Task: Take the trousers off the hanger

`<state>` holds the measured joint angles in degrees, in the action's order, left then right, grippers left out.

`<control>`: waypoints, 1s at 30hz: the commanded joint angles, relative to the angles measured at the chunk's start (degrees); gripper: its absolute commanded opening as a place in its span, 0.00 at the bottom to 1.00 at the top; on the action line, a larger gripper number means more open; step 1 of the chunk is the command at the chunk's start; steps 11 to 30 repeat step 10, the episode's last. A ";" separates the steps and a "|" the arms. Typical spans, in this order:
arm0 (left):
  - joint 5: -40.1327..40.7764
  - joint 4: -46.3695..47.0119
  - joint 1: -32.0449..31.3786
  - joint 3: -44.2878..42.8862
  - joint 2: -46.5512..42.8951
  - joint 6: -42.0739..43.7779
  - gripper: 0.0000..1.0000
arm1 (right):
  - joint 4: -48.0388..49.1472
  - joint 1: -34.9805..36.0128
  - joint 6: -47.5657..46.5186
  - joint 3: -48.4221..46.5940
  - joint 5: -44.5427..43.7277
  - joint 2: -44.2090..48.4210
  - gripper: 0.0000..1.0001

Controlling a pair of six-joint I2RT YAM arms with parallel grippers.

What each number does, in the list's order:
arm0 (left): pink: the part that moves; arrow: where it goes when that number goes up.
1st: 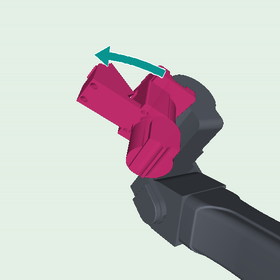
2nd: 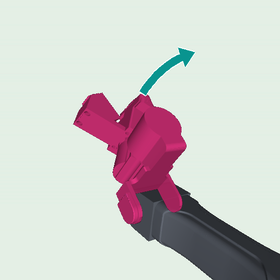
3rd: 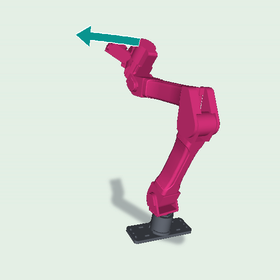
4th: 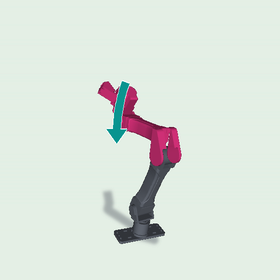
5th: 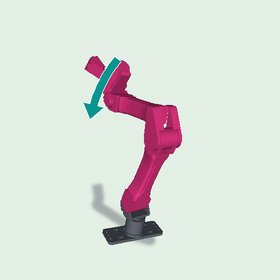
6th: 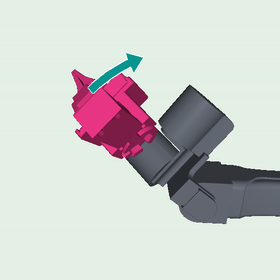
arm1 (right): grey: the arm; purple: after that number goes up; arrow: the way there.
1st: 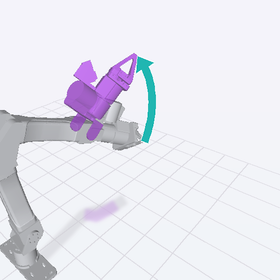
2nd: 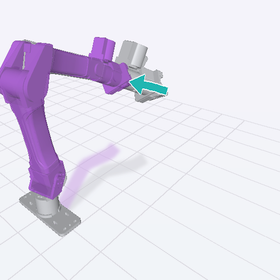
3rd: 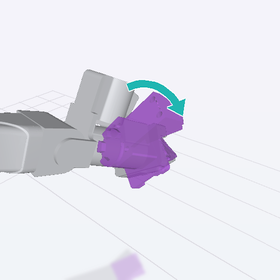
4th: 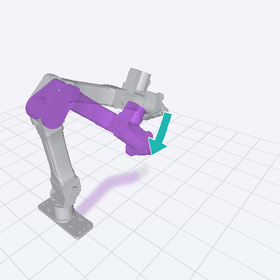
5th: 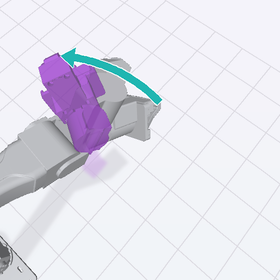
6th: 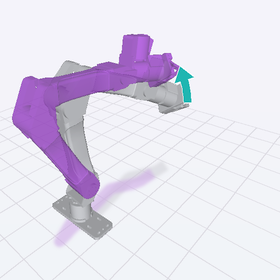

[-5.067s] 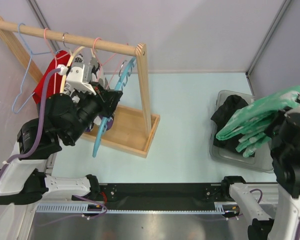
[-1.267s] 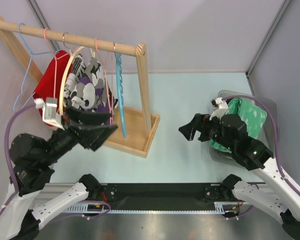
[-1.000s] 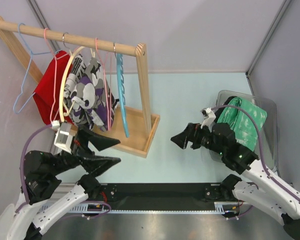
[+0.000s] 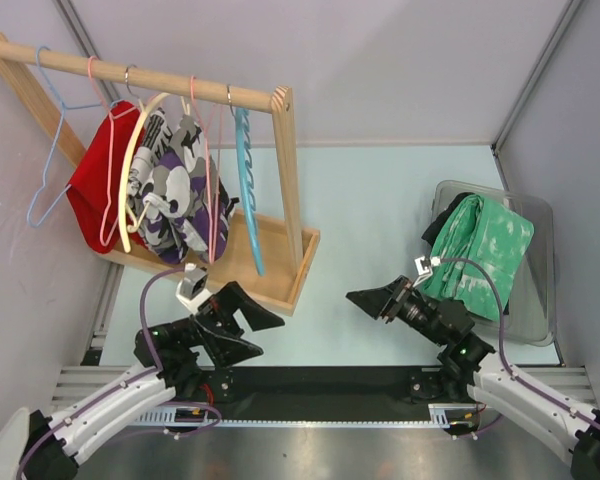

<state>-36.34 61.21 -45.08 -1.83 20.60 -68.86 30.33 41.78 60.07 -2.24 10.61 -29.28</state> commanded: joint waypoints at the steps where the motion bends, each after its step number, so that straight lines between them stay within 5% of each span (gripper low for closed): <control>1: 1.18 -1.61 -0.36 14.13 -1.35 5.22 0.89 | -4.92 0.76 -0.22 8.13 -4.02 2.03 1.00; 30: -0.93 -0.58 -0.62 14.22 -1.00 3.66 0.89 | 1.98 1.11 -0.31 8.74 -3.95 1.15 1.00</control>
